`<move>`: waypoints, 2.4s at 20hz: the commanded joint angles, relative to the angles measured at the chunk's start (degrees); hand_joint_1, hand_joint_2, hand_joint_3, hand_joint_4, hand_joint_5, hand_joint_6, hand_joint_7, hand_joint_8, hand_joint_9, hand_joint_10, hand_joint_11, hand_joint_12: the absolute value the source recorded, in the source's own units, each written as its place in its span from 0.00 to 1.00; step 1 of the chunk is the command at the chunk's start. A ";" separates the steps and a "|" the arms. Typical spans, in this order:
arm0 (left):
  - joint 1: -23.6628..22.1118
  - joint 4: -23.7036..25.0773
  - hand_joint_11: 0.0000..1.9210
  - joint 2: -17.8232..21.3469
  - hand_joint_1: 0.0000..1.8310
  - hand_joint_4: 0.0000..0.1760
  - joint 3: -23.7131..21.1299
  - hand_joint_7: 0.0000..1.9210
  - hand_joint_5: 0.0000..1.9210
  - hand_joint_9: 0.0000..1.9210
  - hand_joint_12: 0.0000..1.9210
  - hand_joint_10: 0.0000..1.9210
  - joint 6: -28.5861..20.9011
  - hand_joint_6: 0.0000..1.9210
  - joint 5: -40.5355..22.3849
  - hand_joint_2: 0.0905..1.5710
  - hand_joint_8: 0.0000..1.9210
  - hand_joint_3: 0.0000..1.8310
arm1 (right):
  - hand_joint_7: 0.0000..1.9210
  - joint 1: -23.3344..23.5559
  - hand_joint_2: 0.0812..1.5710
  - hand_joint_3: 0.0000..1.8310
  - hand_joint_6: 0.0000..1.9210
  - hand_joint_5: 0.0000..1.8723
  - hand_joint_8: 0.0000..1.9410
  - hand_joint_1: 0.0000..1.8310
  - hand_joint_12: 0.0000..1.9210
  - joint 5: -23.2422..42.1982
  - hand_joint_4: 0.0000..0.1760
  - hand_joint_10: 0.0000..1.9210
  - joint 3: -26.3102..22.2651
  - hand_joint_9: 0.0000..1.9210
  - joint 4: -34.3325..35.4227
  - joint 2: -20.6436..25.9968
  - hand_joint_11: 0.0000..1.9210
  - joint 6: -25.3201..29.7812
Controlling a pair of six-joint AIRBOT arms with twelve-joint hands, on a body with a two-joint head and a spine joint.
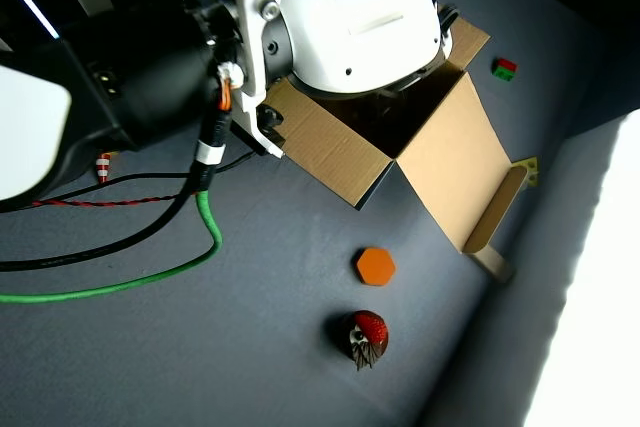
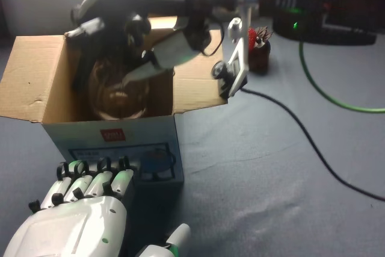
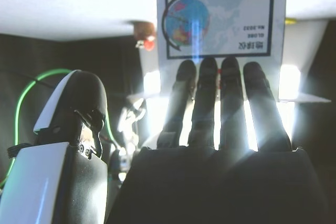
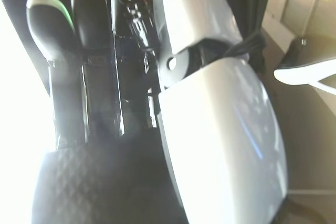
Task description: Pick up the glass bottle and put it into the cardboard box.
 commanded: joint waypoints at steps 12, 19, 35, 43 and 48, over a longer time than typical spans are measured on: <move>0.47 5.04 0.00 0.67 0.05 0.00 0.23 0.03 0.04 0.02 0.00 0.00 -1.38 0.00 -2.27 0.81 0.00 0.00 | 0.59 -0.25 0.67 0.00 0.50 0.50 0.39 0.76 0.79 -0.81 0.00 0.61 -0.05 0.50 3.83 -1.29 0.42 -3.72; 1.05 5.00 0.00 1.81 0.07 0.00 0.37 0.04 0.05 0.02 0.00 0.00 -1.90 0.00 0.94 0.80 0.00 0.00 | 0.58 -1.31 0.67 0.00 0.50 0.51 0.39 0.76 0.79 -2.08 0.00 0.61 -0.12 0.51 4.91 -1.41 0.41 -5.74; -0.60 4.78 0.00 3.78 0.11 0.00 1.87 0.04 0.06 0.03 0.00 0.00 -1.31 0.00 6.19 0.79 0.00 0.00 | 0.42 -1.50 0.75 0.00 0.65 0.43 0.32 0.61 0.83 -1.72 0.00 0.46 -0.78 0.36 4.94 -0.44 0.21 -9.28; -0.78 4.74 0.00 4.47 0.08 0.00 1.59 0.06 0.06 0.04 0.00 0.01 -1.33 0.00 6.63 0.80 0.00 0.00 | 0.24 -0.74 0.67 0.00 0.13 0.15 0.02 0.54 0.68 -1.27 0.00 0.26 -1.08 0.13 4.91 0.81 0.00 -9.12; -2.79 1.28 0.00 6.75 0.08 0.00 -0.13 0.07 0.06 0.07 0.06 0.00 -0.03 0.00 7.16 0.80 0.00 0.00 | 0.22 0.62 0.62 0.00 0.09 0.13 0.00 0.54 0.65 -1.44 0.00 0.23 -2.60 0.12 4.80 3.19 0.00 -8.36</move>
